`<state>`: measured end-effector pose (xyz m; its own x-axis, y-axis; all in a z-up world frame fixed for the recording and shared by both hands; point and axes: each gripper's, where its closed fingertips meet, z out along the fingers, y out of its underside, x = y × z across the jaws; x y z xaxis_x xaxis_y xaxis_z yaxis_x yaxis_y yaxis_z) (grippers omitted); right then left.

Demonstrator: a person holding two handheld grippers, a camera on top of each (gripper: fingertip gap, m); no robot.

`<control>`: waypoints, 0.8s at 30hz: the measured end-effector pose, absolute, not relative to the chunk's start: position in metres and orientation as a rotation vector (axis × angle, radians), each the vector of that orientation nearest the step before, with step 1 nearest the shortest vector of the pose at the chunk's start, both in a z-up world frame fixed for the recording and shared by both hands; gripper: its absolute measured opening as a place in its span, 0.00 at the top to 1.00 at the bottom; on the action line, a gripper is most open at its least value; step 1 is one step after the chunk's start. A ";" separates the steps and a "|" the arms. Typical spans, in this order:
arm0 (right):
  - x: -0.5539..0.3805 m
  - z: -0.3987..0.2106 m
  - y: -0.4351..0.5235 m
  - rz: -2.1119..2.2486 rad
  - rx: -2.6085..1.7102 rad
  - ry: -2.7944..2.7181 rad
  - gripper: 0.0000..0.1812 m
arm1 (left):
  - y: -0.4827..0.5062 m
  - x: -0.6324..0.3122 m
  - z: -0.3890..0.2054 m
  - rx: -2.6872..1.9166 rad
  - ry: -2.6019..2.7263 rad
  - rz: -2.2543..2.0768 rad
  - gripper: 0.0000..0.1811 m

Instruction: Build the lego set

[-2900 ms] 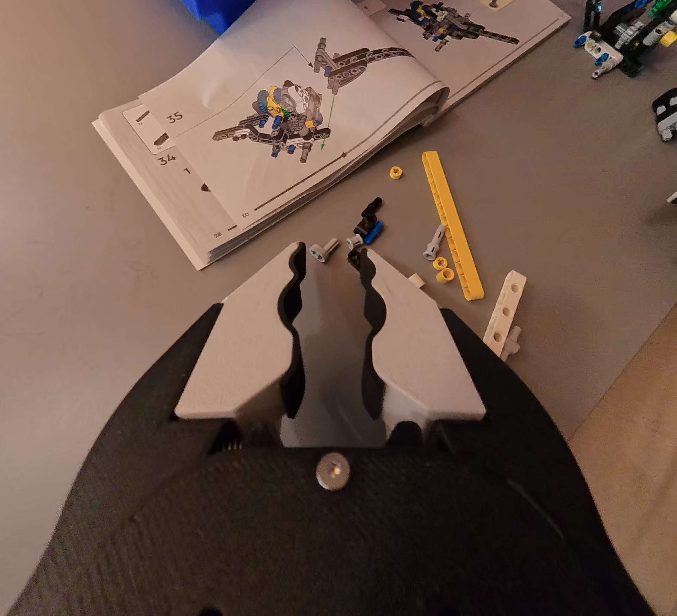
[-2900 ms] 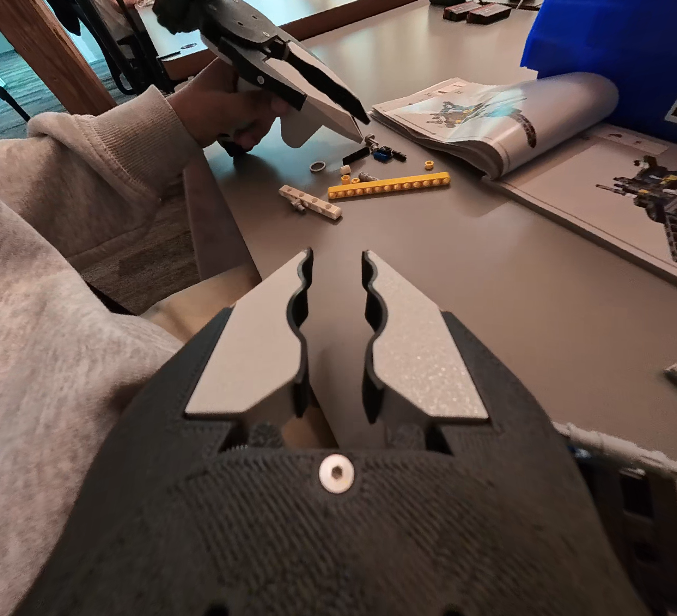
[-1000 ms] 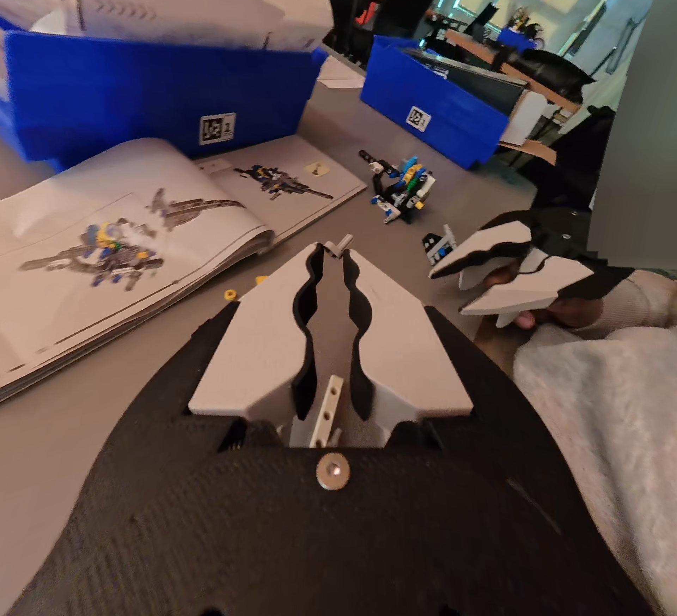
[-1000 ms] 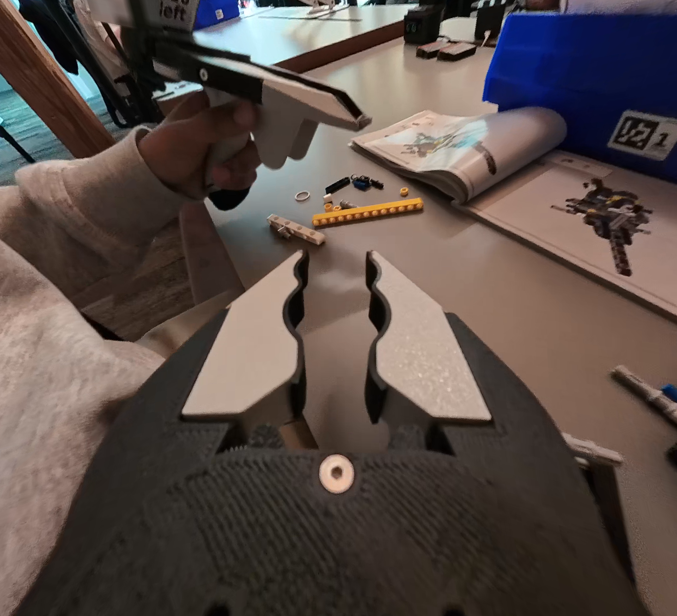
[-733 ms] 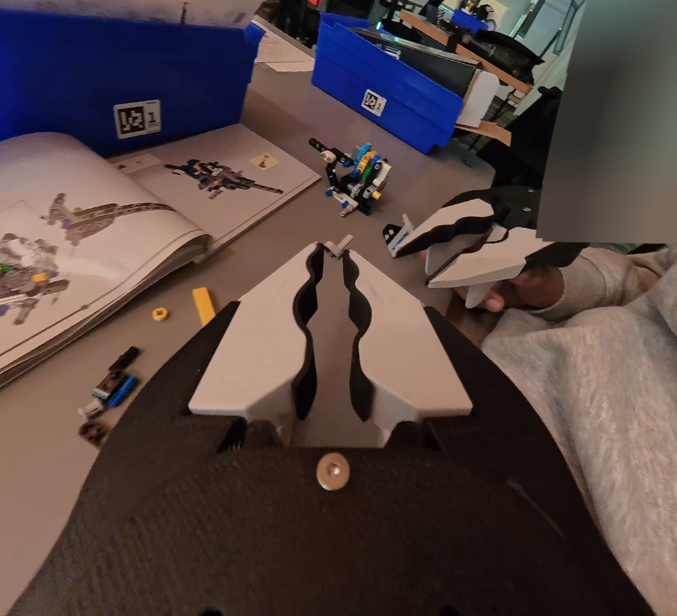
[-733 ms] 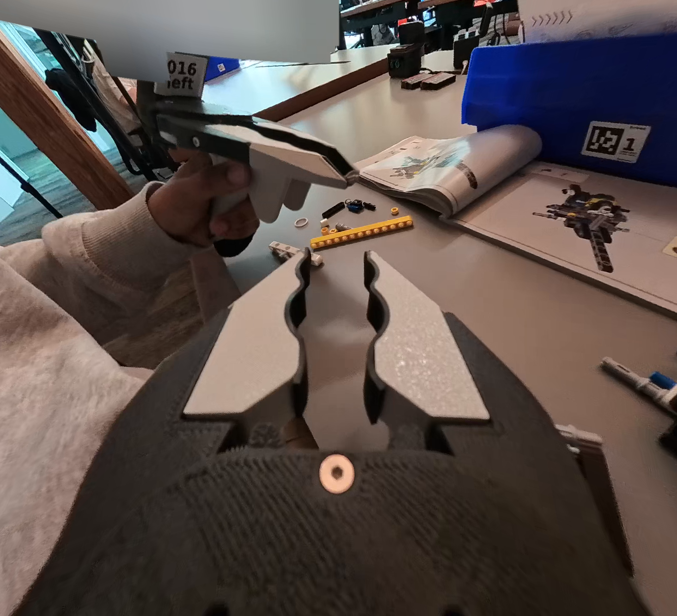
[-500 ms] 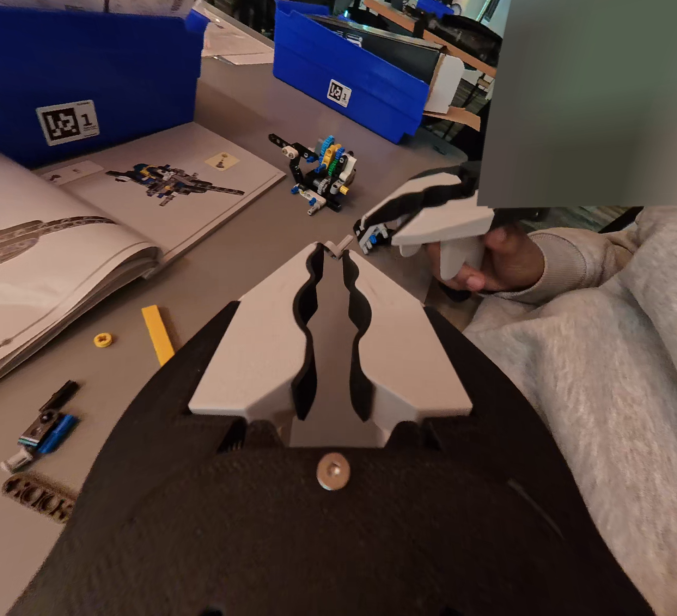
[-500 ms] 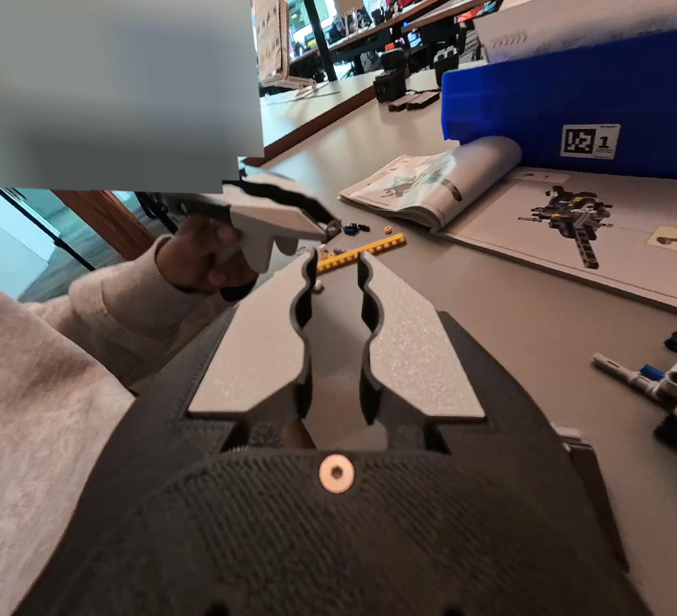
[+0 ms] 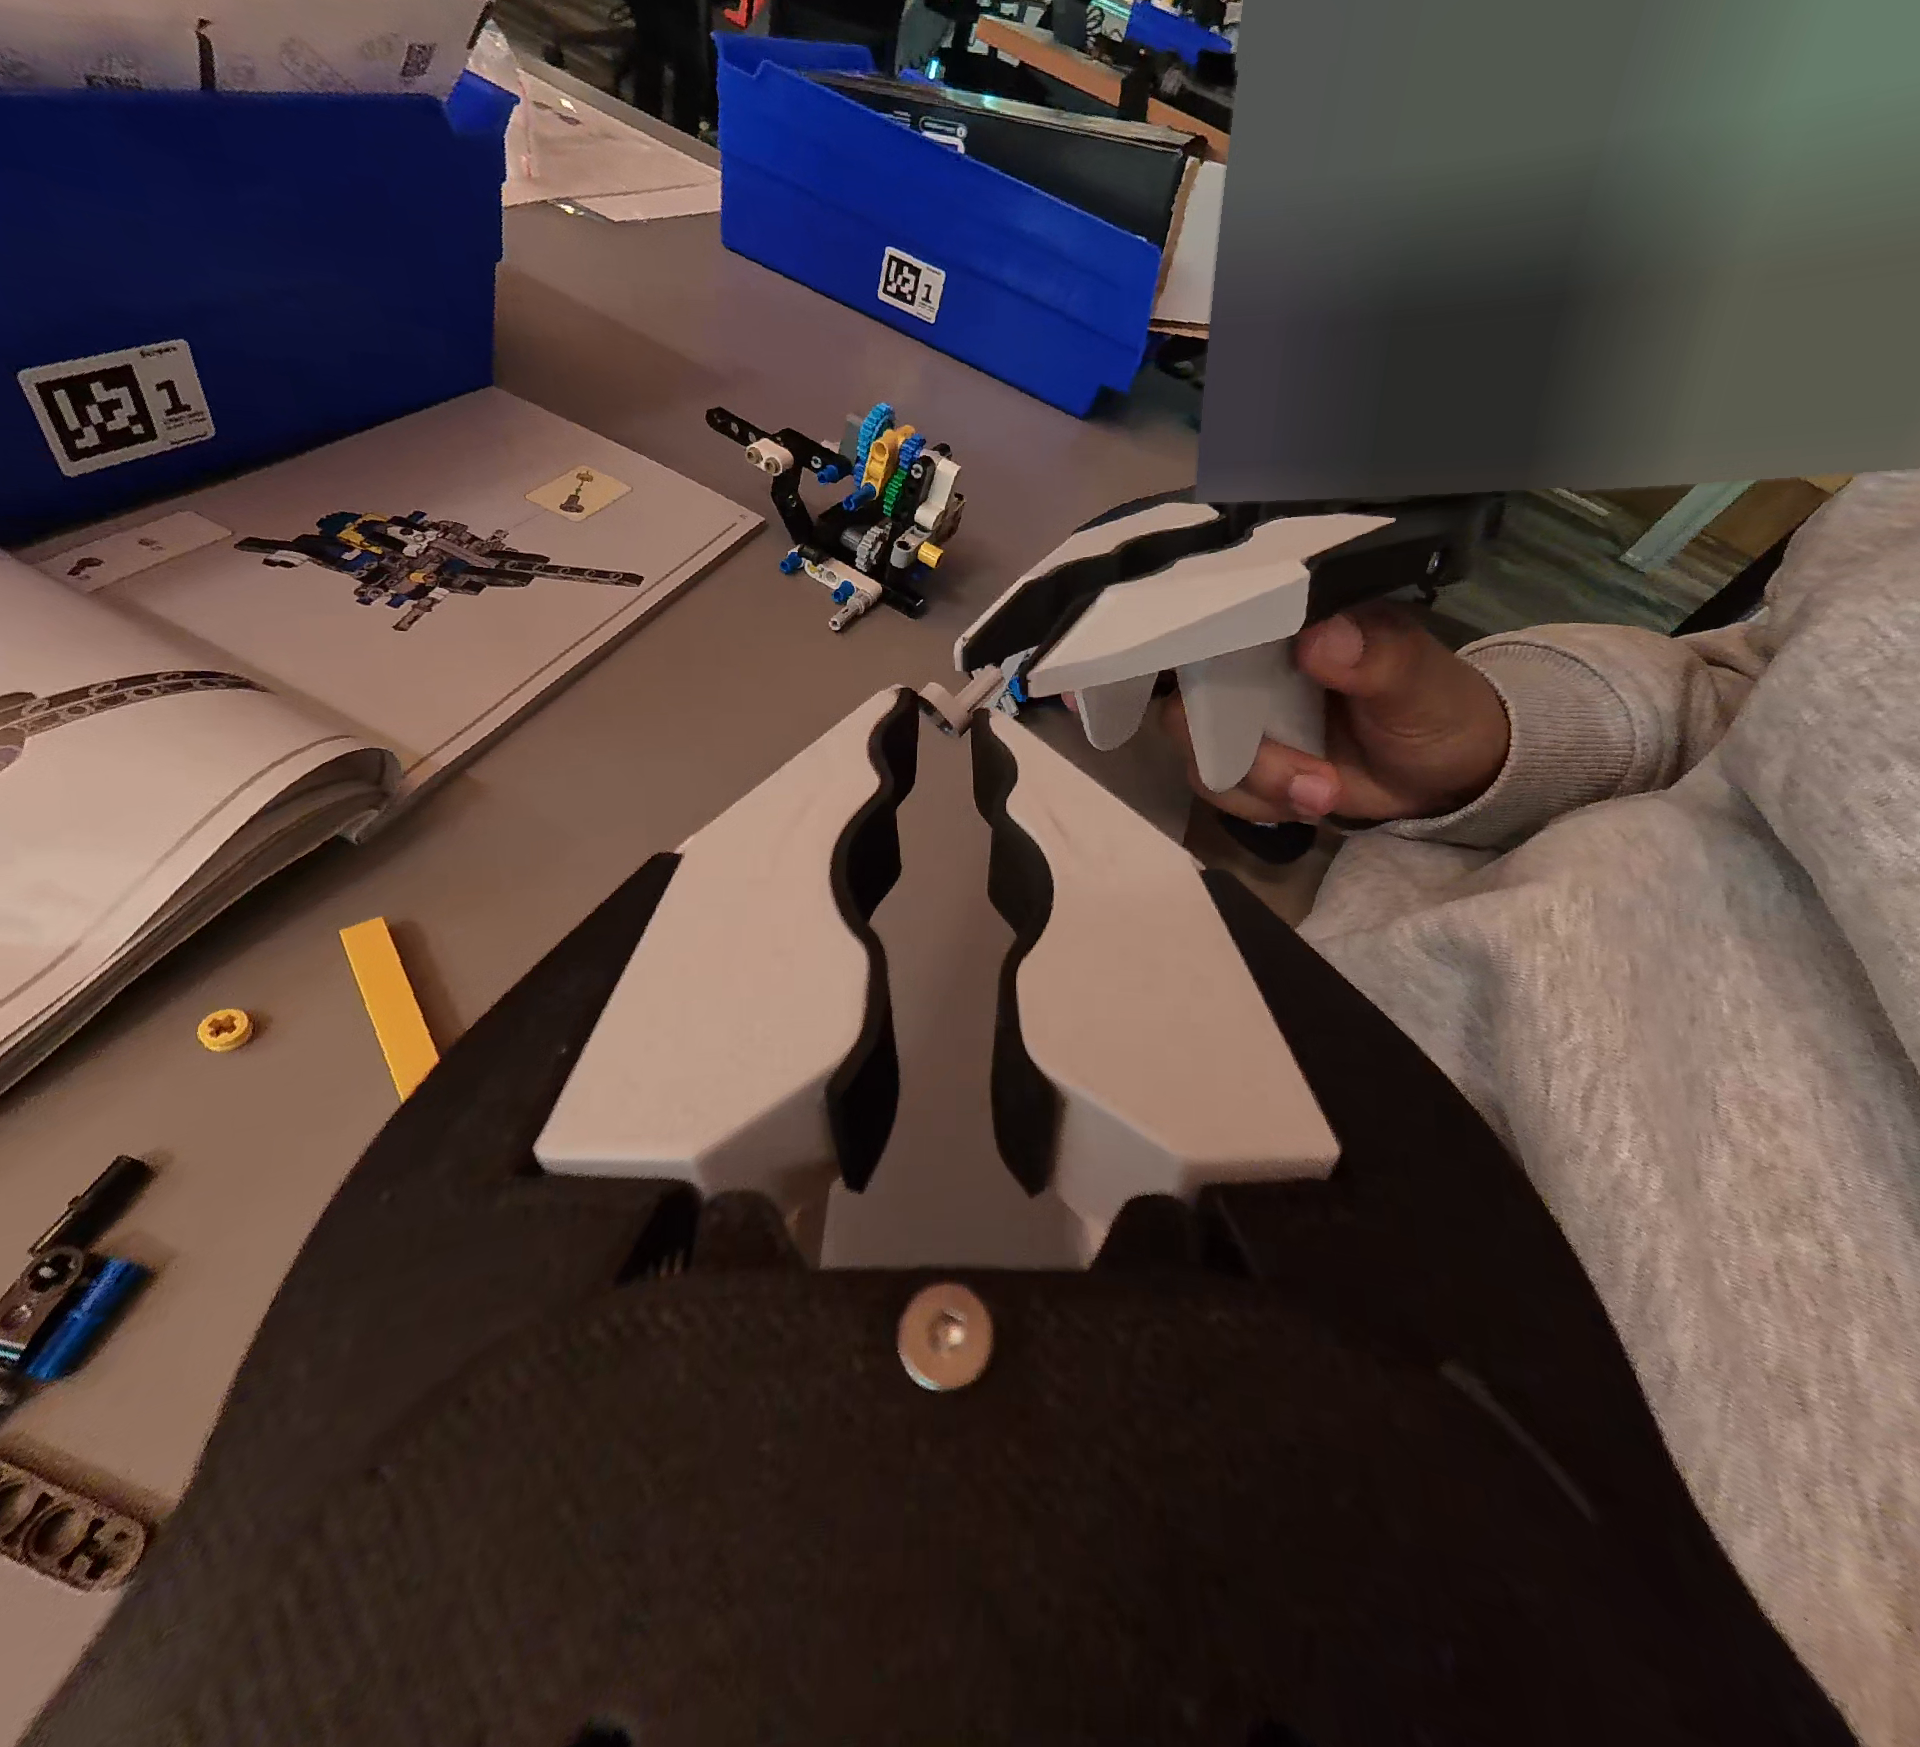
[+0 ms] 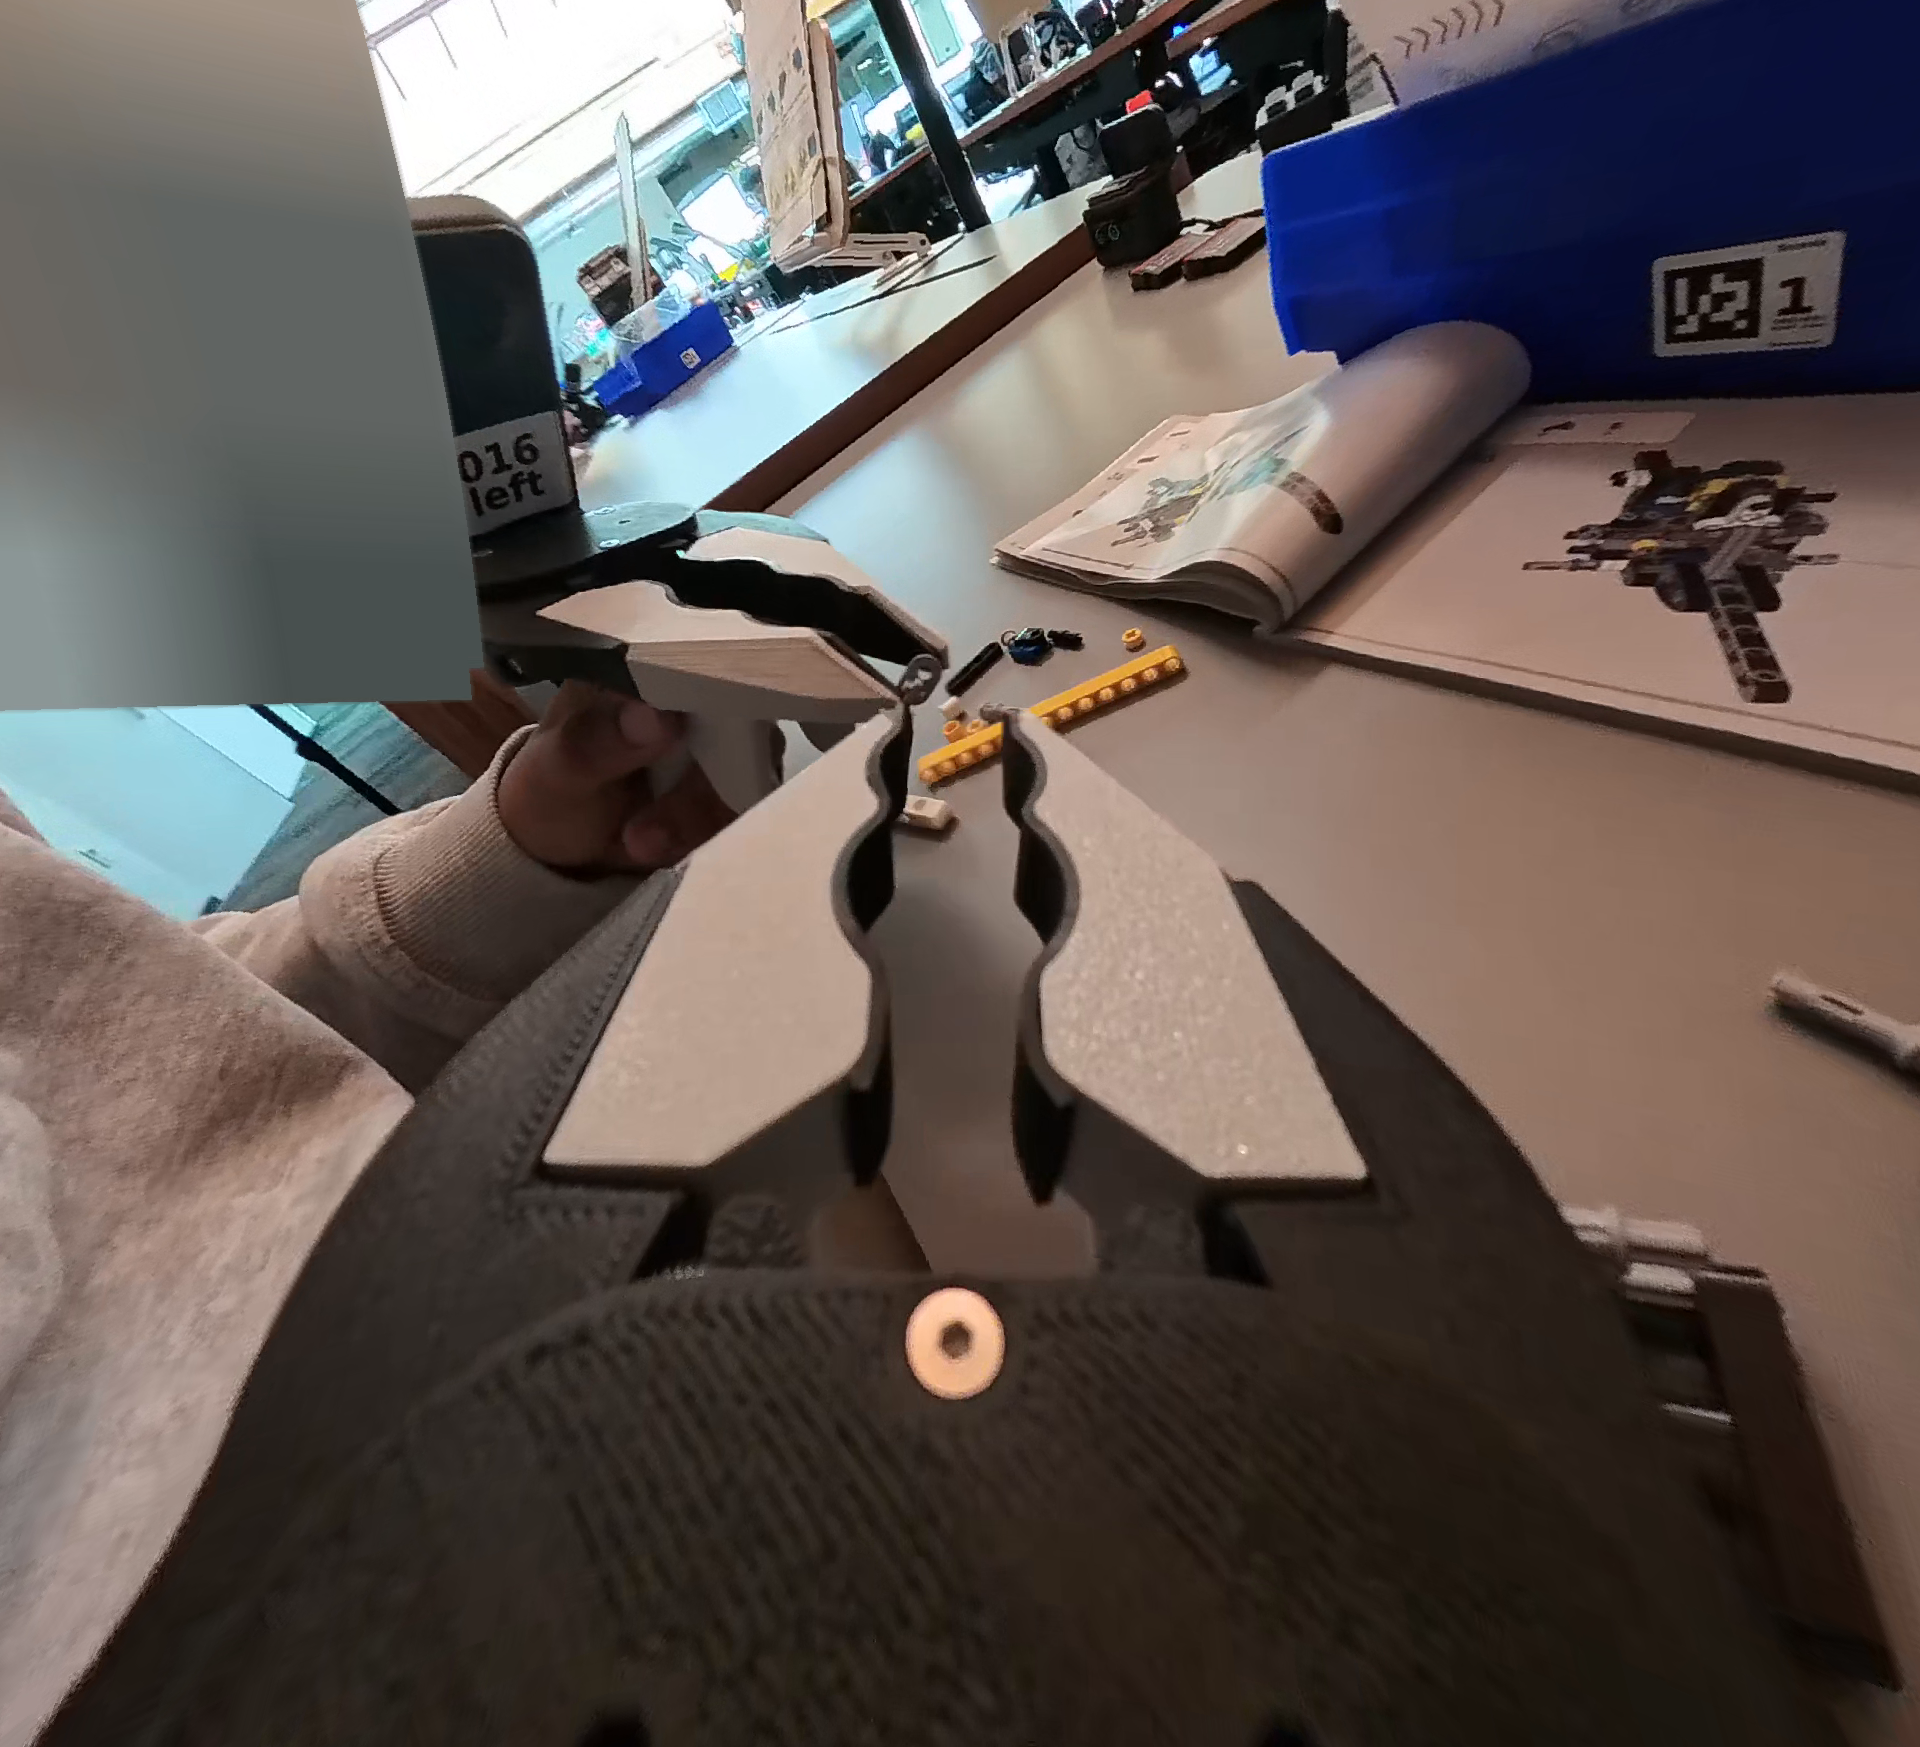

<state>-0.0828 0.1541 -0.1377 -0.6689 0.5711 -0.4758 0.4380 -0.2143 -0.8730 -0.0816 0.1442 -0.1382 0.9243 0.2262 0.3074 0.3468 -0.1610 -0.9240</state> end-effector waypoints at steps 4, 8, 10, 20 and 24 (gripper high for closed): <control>-0.080 -0.134 0.152 2.111 -1.253 -1.902 0.91 | 0.145 -0.080 -0.139 -1.758 -0.419 -0.102 0.96; -0.079 -0.136 0.149 2.151 -1.290 -1.920 0.92 | 0.148 -0.077 -0.139 -1.765 -0.398 -0.093 0.96; -0.078 -0.137 0.148 2.170 -1.299 -1.931 0.93 | 0.149 -0.075 -0.140 -1.774 -0.387 -0.086 0.96; -0.077 -0.136 0.149 2.217 -1.316 -1.939 0.99 | 0.152 -0.075 -0.141 -1.772 -0.394 -0.073 0.93; -0.076 -0.130 0.152 2.212 -1.262 -1.927 0.99 | 0.149 -0.080 -0.138 -1.672 -0.533 -0.312 0.81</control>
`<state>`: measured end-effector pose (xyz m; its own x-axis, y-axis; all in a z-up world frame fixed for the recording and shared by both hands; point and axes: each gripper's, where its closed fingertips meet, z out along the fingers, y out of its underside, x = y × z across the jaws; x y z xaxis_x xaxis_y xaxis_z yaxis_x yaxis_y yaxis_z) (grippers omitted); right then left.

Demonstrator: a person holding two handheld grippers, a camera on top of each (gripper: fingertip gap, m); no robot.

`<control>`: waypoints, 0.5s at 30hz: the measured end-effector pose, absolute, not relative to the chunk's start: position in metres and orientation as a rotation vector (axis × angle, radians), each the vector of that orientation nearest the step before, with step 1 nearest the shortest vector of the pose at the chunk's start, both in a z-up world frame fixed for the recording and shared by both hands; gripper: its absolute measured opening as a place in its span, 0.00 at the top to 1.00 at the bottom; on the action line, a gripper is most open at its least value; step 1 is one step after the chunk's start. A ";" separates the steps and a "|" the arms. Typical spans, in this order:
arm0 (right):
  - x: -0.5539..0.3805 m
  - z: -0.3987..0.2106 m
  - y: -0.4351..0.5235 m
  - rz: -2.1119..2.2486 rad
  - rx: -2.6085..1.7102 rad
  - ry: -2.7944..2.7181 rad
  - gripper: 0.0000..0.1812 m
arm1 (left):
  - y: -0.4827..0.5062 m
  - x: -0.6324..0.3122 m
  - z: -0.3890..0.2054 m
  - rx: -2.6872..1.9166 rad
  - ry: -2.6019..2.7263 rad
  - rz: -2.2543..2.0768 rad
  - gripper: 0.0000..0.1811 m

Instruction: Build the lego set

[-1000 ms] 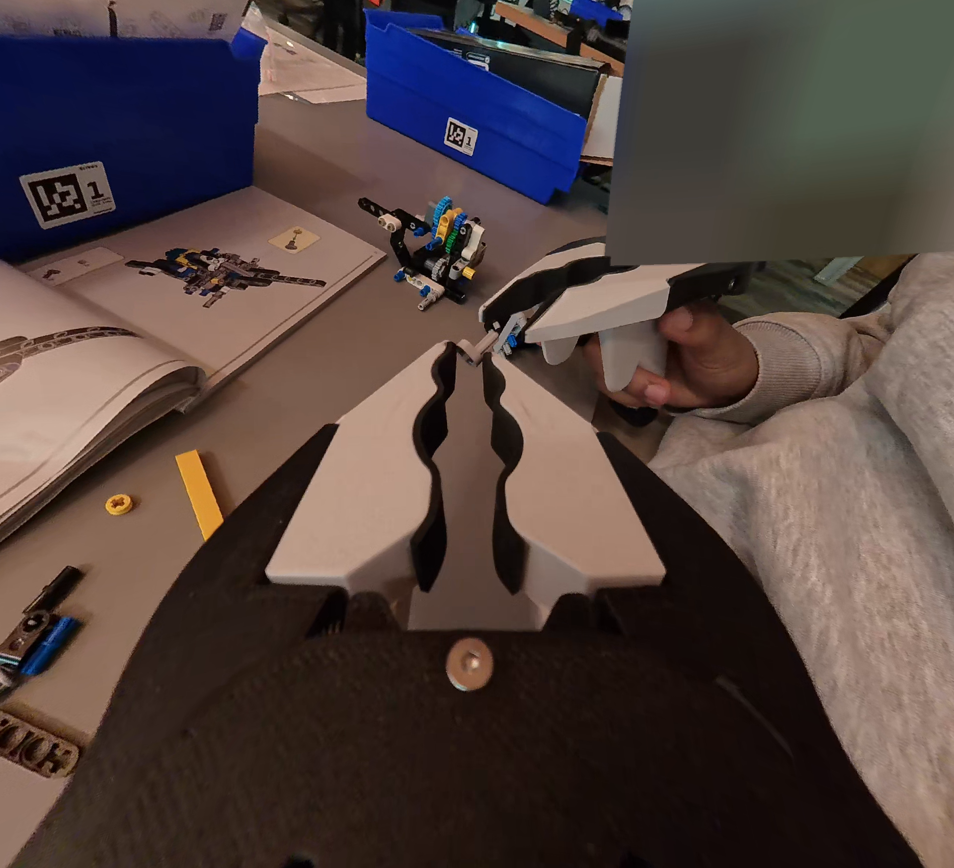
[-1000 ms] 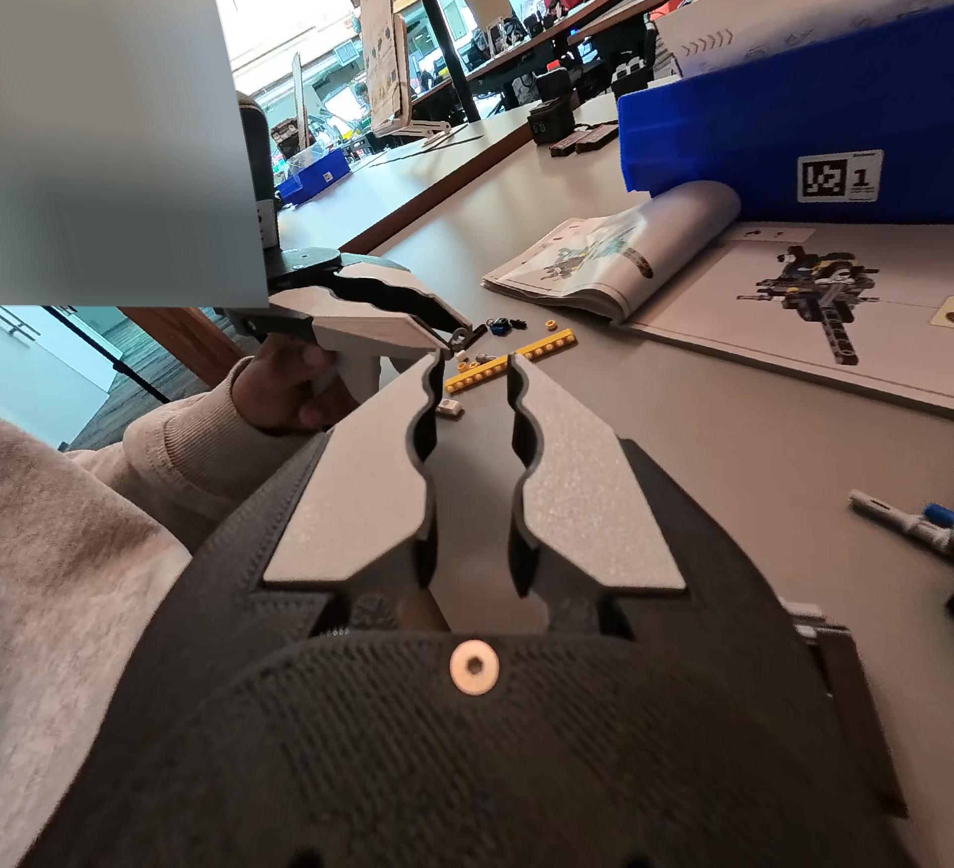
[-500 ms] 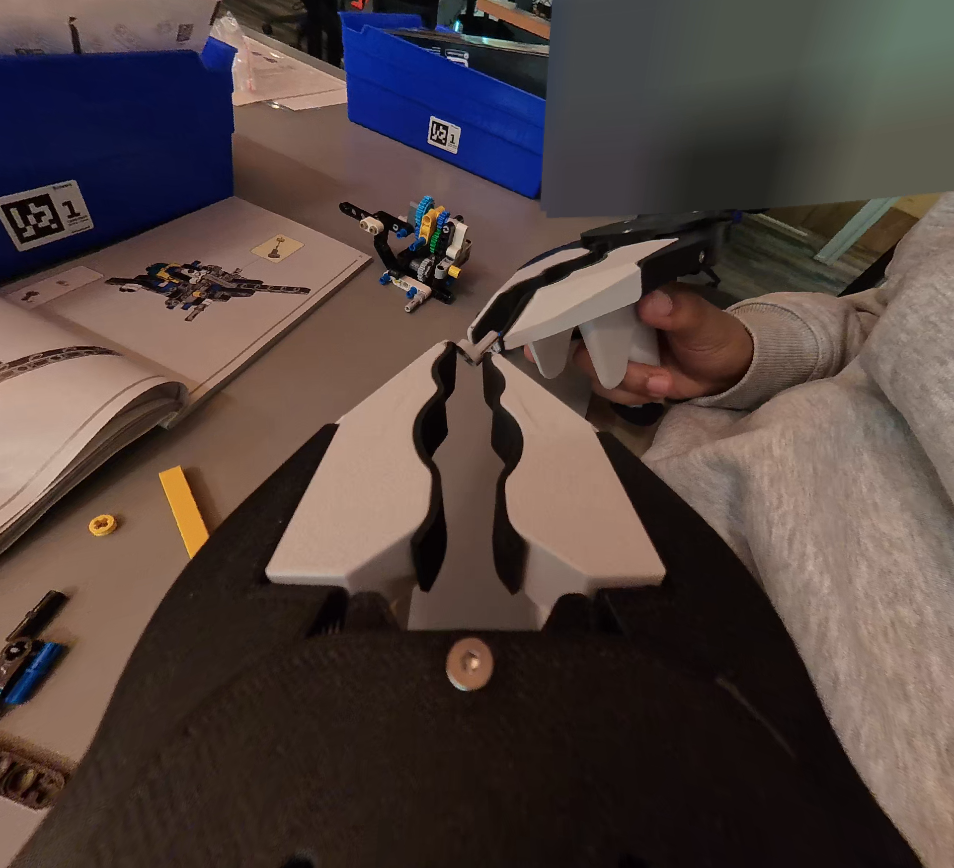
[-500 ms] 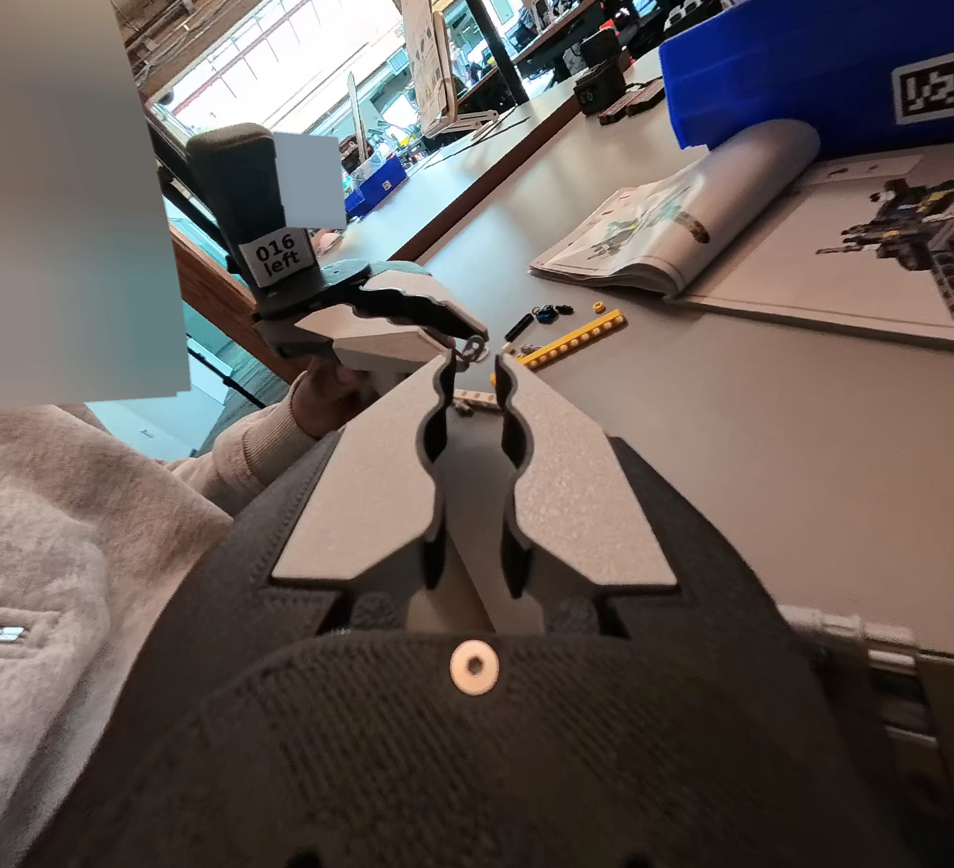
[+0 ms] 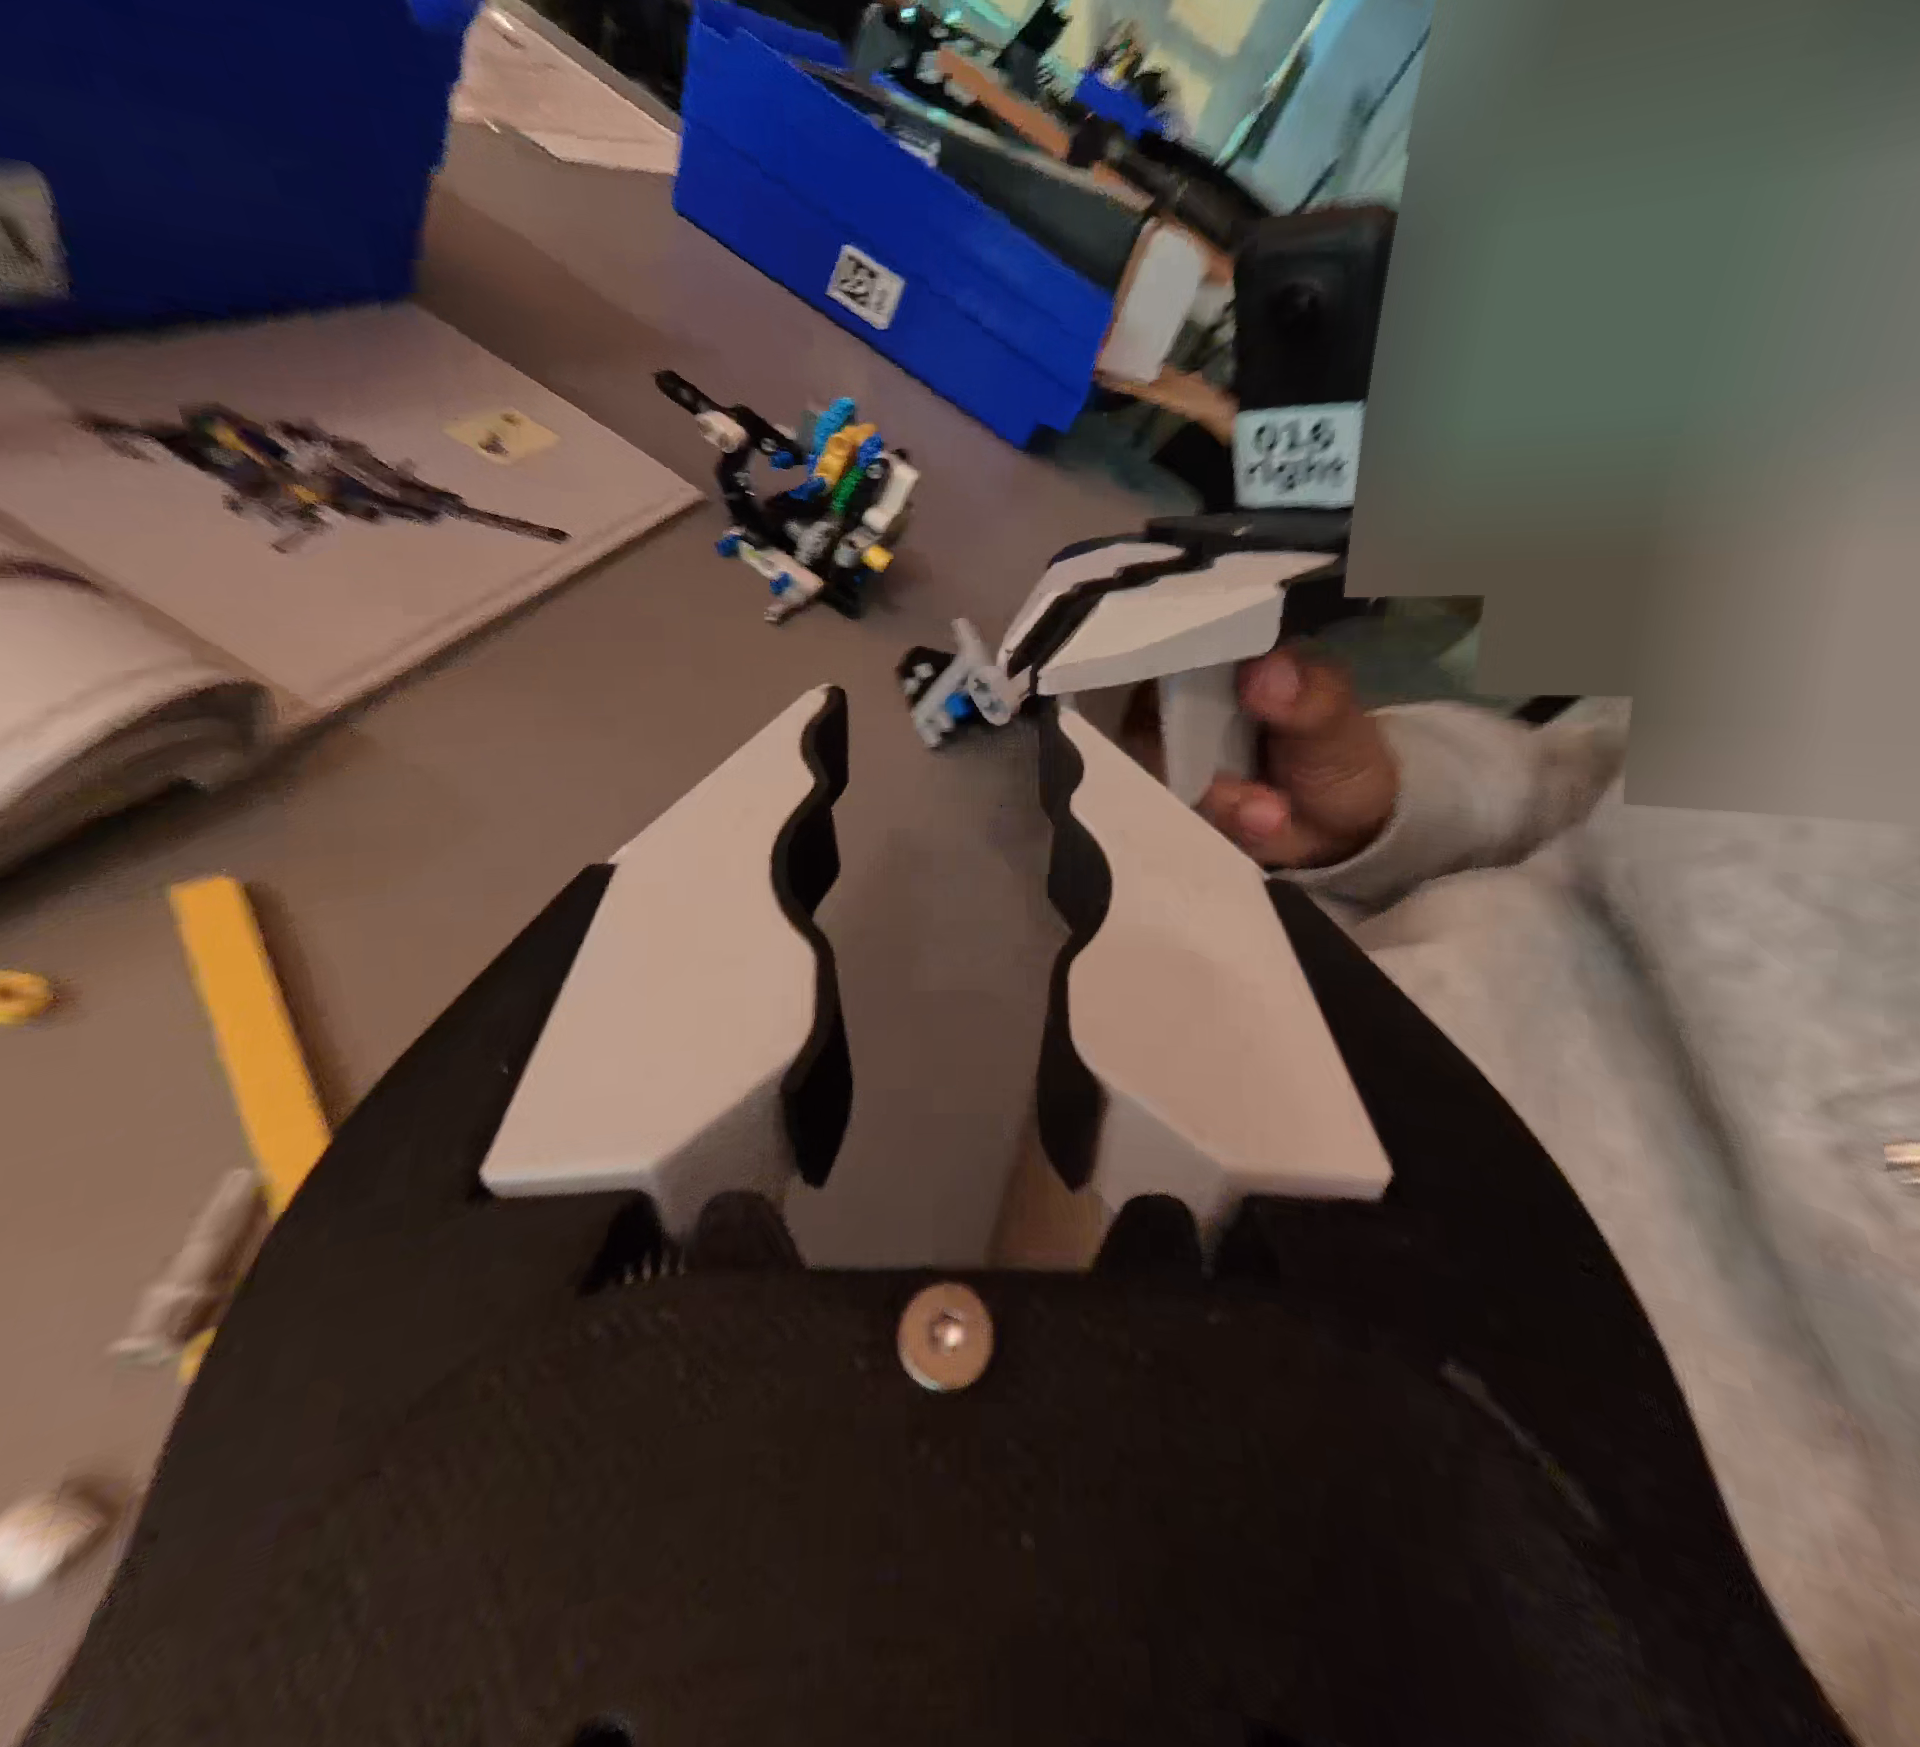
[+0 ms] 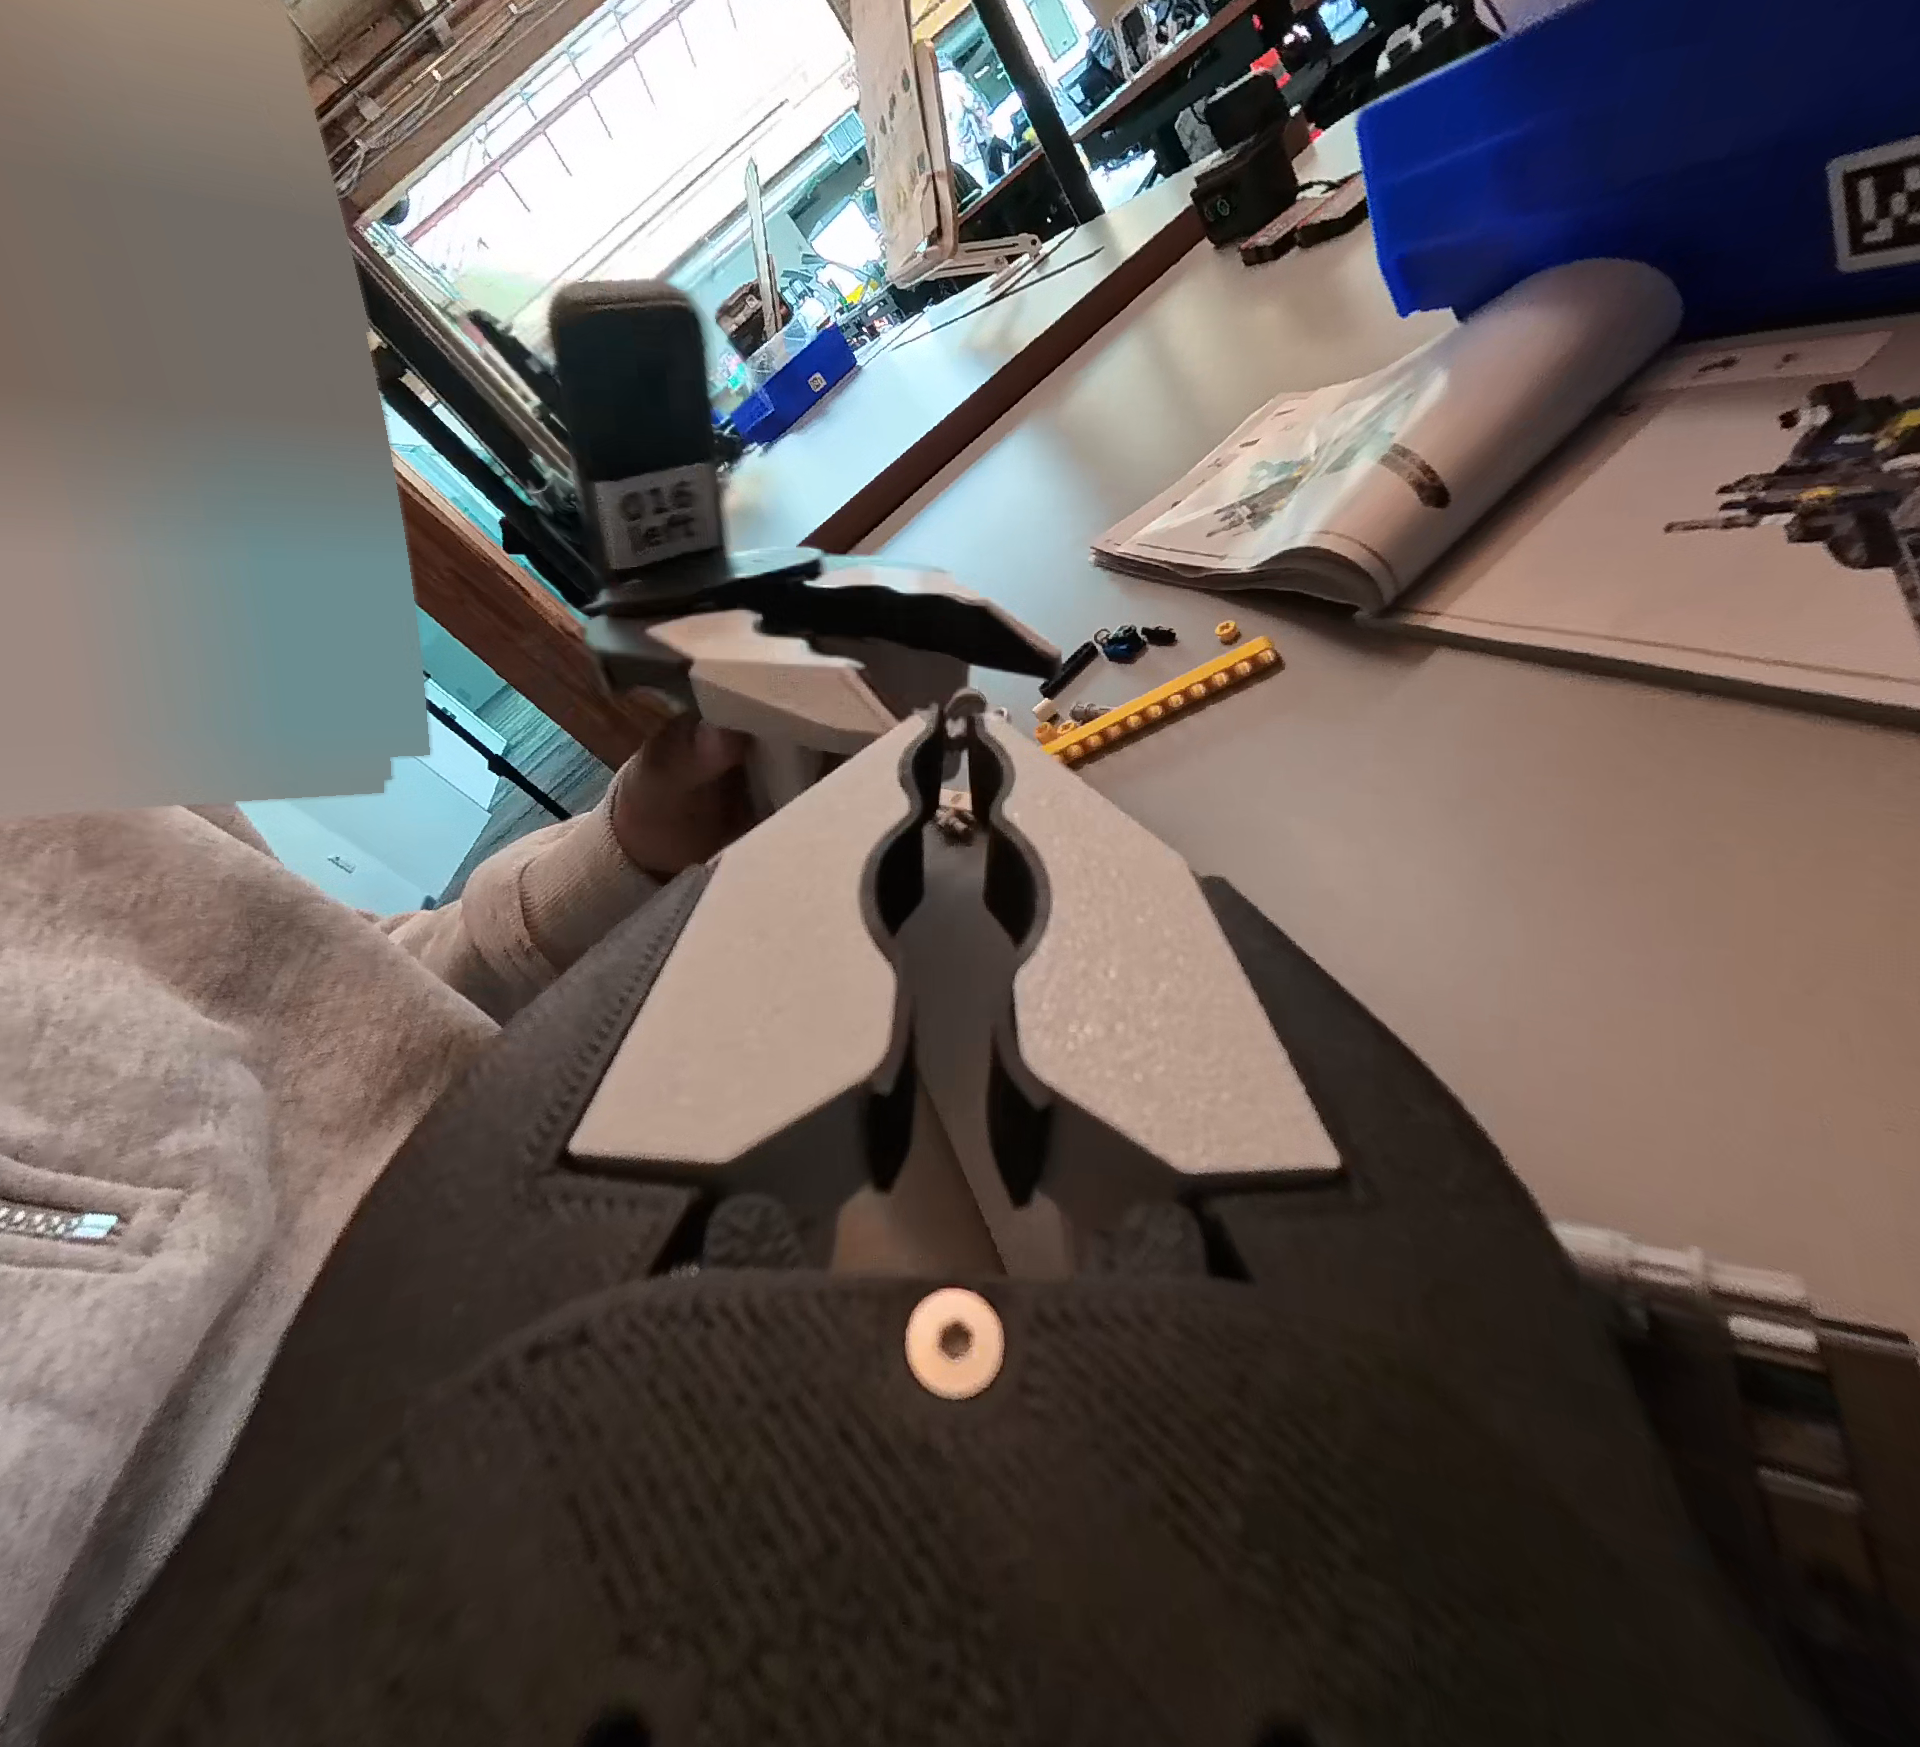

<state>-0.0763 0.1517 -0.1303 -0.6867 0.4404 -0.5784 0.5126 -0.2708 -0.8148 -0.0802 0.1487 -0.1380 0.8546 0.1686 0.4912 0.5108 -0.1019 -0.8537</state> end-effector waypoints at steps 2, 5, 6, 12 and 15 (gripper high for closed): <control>-0.075 -0.126 0.152 -2.160 1.184 1.875 0.99 | 0.147 -0.076 -0.130 -1.561 -0.592 -0.556 0.82; -0.070 -0.121 0.150 -2.189 1.116 1.892 0.99 | 0.146 -0.070 -0.126 -1.466 -0.619 -0.787 0.85; -0.069 -0.119 0.149 -2.195 1.093 1.899 0.99 | 0.146 -0.067 -0.125 -1.455 -0.615 -0.834 0.86; -0.062 -0.118 0.142 -2.186 1.007 1.945 0.99 | 0.150 -0.049 -0.124 -1.425 -0.581 -1.031 0.95; -0.060 -0.118 0.142 -2.175 0.983 1.947 0.99 | 0.149 -0.047 -0.121 -1.387 -0.579 -1.101 0.96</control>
